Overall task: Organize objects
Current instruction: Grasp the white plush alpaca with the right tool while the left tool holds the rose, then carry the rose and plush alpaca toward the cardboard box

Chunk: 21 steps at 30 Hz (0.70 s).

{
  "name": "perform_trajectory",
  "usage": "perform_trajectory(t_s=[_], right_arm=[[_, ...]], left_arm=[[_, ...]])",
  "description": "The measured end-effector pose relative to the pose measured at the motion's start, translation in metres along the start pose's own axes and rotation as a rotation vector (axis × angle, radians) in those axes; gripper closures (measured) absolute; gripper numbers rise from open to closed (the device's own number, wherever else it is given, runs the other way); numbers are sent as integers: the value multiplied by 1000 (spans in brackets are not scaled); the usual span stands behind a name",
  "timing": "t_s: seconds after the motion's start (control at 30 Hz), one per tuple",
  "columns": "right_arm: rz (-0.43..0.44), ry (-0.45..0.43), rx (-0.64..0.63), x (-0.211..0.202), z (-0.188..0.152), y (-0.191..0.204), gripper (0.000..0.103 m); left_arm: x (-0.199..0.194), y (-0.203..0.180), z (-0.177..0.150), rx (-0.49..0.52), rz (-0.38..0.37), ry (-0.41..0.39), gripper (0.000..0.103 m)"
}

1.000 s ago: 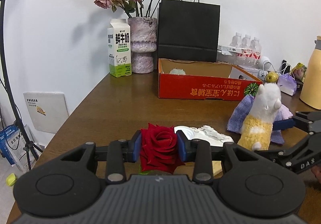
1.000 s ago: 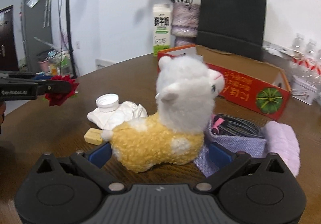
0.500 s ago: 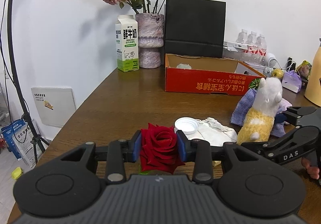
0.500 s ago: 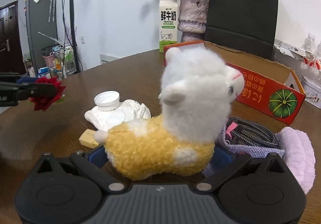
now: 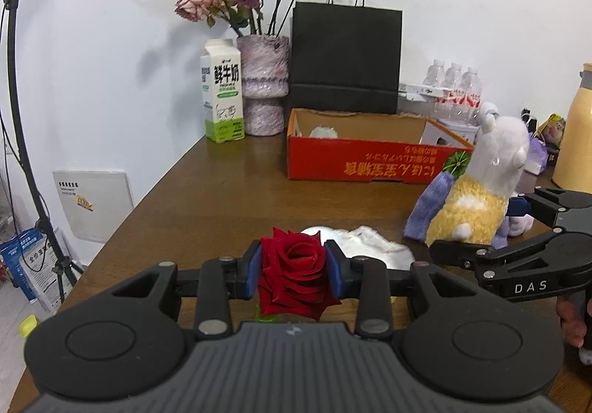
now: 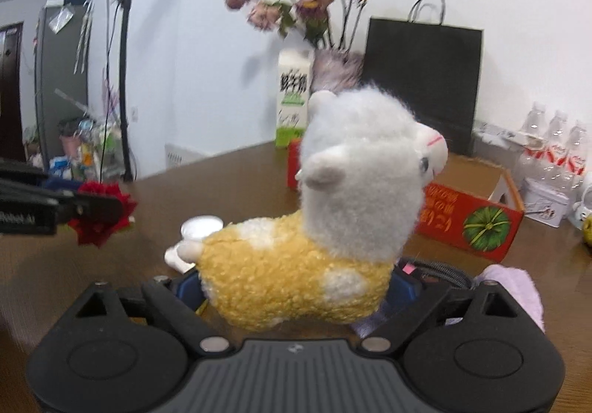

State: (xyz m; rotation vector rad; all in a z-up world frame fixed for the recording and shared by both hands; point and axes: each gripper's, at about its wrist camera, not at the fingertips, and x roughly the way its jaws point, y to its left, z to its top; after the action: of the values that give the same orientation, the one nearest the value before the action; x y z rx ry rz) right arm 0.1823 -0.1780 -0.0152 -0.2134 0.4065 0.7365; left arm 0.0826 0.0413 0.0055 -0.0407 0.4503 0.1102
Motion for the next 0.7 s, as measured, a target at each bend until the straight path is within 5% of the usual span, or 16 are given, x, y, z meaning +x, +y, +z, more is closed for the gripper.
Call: perform_trajectory(t_s=[0.7], right_arm=[[-146,-159,97,-19,36,-30,10]], left_arm=[[50,-51,69,16,-49,-84,67]])
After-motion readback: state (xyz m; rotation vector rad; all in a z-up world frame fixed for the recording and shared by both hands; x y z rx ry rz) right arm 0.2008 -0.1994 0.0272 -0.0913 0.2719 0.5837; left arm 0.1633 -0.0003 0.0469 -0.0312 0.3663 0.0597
